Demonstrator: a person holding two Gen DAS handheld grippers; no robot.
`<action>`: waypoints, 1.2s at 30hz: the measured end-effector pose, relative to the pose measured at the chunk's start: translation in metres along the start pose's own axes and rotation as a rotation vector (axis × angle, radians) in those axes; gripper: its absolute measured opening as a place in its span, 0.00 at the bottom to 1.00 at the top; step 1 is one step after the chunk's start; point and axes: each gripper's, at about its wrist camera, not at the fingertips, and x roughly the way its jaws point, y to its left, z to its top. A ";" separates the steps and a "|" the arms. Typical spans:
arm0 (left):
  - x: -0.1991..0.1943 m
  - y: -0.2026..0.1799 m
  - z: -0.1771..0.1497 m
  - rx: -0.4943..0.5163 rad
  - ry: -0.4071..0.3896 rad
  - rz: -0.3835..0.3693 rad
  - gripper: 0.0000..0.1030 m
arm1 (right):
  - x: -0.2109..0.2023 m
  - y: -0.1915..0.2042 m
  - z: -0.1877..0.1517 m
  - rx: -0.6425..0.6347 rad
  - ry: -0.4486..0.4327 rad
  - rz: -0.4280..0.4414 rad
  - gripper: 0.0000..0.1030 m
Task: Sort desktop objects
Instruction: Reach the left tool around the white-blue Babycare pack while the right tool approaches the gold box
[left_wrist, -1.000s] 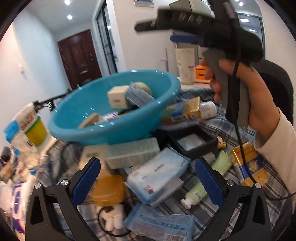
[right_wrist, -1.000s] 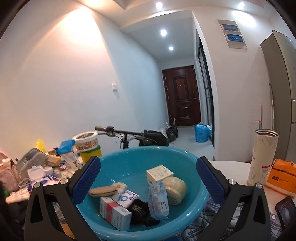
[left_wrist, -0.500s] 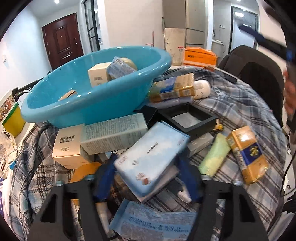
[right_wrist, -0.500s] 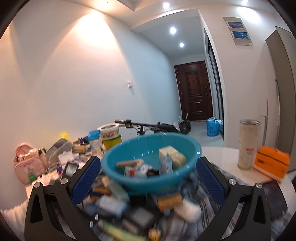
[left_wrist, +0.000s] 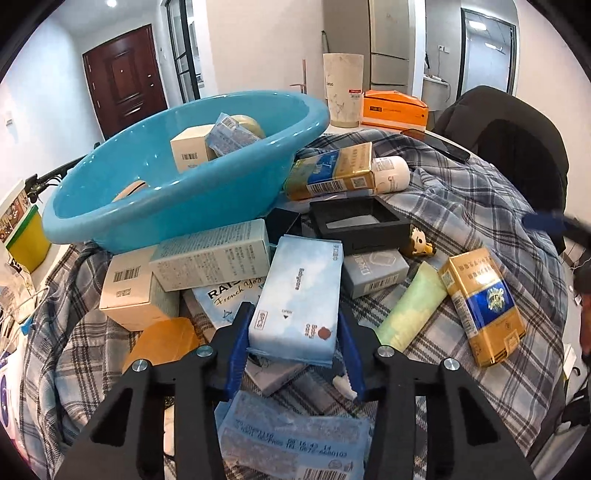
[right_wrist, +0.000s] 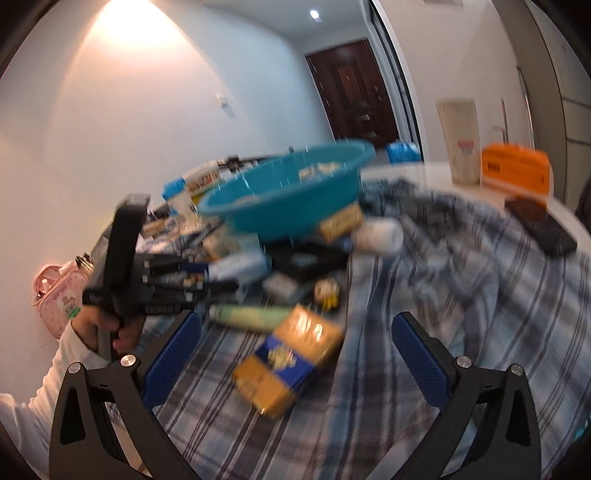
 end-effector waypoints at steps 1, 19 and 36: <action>0.002 -0.001 0.000 0.003 0.004 0.003 0.45 | 0.001 0.002 -0.004 0.009 0.012 -0.007 0.99; -0.022 -0.005 -0.010 -0.094 -0.072 0.001 0.40 | 0.050 0.032 -0.031 -0.010 0.153 -0.206 0.72; -0.046 -0.004 -0.020 -0.140 -0.140 -0.027 0.40 | 0.046 0.040 -0.029 -0.040 0.065 -0.205 0.32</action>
